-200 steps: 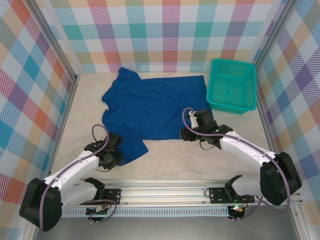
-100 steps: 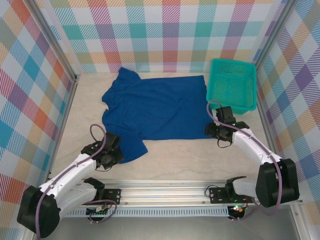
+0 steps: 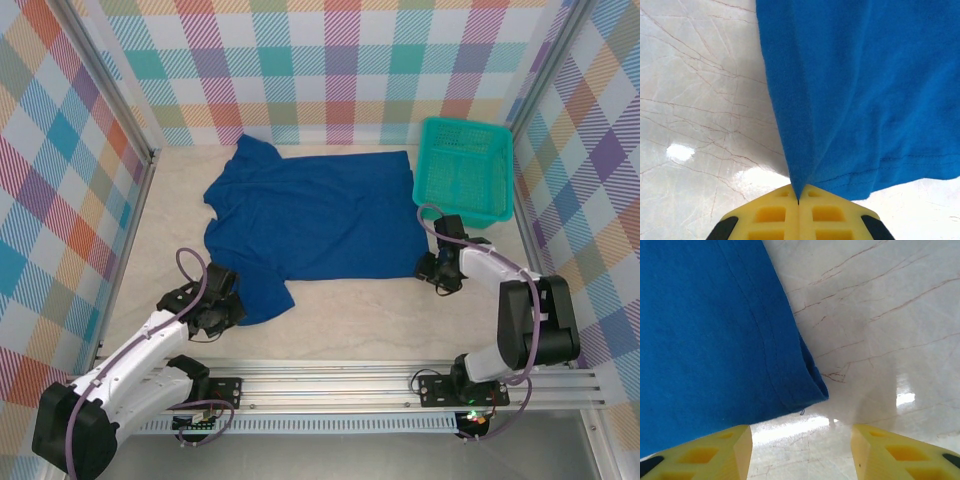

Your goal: Fold the inside-out t-shirt

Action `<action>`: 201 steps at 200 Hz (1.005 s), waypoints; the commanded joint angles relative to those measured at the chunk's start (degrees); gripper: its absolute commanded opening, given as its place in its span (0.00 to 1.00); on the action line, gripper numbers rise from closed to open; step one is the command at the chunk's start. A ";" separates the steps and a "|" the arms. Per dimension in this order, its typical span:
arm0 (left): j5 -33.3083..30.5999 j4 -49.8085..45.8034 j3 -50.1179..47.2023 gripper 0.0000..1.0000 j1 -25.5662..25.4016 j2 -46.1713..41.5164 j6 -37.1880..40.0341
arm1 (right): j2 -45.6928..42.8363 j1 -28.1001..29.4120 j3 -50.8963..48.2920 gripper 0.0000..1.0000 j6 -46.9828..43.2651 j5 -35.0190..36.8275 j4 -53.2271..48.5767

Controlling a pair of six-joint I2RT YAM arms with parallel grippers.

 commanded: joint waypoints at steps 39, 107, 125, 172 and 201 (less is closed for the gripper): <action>0.75 -0.96 1.36 0.00 0.58 -0.63 1.47 | 1.50 -0.19 1.69 0.51 1.21 -1.01 4.31; 0.86 -0.69 1.33 0.00 0.75 -0.72 1.78 | 3.41 -0.21 3.32 0.53 1.56 0.64 3.80; 0.91 -0.81 1.49 0.00 0.76 -0.86 1.80 | 4.37 -0.17 3.19 0.52 1.50 1.09 4.21; 0.46 -1.53 2.38 0.00 0.89 -1.21 2.00 | 5.28 -0.19 2.62 0.32 1.04 1.78 4.75; 0.11 -2.64 3.61 0.00 1.20 -2.20 2.15 | 4.19 -0.21 2.35 0.20 0.33 1.63 4.77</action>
